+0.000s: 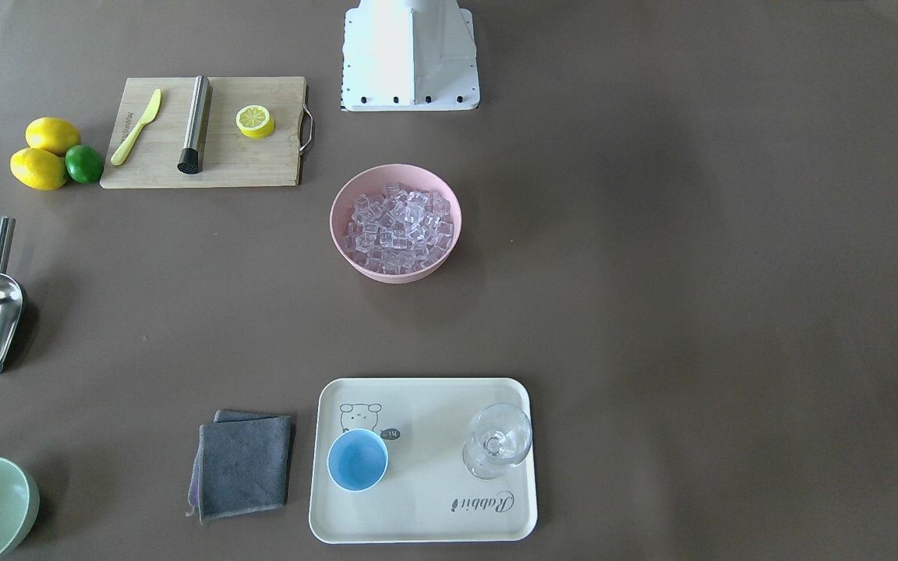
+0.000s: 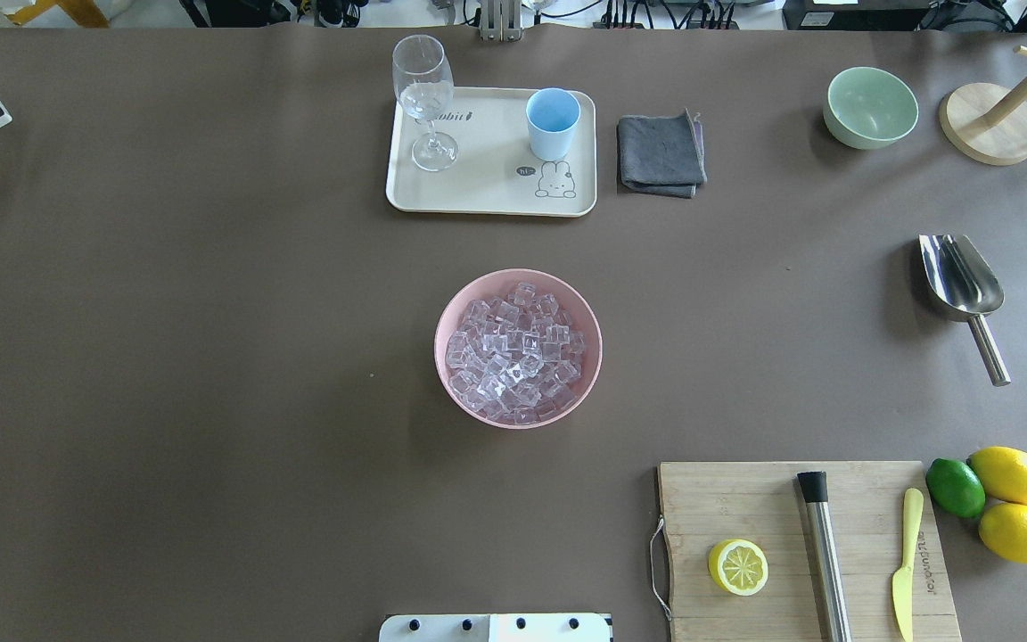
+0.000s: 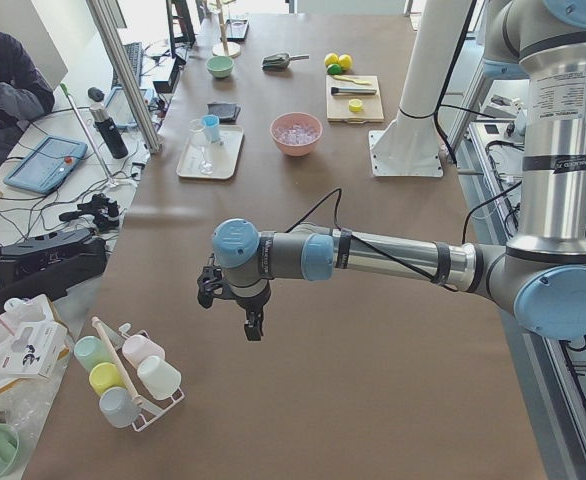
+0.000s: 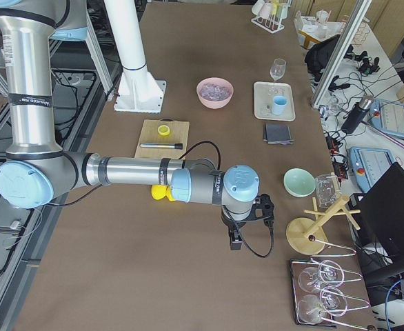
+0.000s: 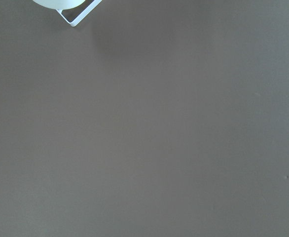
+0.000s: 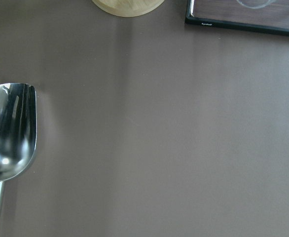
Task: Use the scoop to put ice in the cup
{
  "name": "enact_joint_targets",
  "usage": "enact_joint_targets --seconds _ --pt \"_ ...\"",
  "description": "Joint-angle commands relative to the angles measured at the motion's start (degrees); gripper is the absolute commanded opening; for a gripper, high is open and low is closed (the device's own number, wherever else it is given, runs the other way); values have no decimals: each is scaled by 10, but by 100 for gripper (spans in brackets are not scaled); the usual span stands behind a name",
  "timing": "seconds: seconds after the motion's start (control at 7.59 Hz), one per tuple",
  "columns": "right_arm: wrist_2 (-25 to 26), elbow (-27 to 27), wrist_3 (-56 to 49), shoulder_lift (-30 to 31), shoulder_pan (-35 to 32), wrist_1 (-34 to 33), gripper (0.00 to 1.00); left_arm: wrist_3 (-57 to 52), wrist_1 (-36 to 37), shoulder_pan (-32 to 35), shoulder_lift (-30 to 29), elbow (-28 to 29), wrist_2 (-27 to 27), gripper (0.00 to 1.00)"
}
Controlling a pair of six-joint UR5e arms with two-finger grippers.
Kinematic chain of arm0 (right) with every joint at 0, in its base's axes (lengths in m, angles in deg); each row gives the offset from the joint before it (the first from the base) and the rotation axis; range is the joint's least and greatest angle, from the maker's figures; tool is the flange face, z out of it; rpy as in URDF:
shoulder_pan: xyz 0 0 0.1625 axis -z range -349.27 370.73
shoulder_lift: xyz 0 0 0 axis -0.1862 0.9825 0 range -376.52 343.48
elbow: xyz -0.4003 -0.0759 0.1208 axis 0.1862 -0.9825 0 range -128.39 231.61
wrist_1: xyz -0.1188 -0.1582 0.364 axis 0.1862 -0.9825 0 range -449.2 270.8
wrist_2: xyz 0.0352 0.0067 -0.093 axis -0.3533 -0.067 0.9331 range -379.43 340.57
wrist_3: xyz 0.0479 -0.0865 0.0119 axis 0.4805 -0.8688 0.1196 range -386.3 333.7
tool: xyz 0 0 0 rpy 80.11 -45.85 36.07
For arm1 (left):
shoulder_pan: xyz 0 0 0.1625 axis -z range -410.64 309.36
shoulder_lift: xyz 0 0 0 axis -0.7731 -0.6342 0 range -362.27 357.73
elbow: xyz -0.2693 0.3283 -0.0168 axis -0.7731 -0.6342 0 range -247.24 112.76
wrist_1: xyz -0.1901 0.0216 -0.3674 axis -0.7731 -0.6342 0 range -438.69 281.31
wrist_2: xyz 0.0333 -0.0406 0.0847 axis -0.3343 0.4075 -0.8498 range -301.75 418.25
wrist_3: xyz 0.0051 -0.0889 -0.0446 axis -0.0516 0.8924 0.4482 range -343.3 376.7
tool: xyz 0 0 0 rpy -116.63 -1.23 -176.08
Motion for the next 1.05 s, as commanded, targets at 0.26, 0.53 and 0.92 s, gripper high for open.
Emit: enact_joint_targets --seconds 0.26,0.53,0.92 --pt "0 0 0 1 0 0 100 4 7 -13 -12 -4 -13 98" --pt "1 -3 -1 1 0 1 100 4 5 -25 -35 -1 -33 98" --pt "-3 24 -5 31 -4 4 100 -2 -22 -54 -50 -32 -32 98"
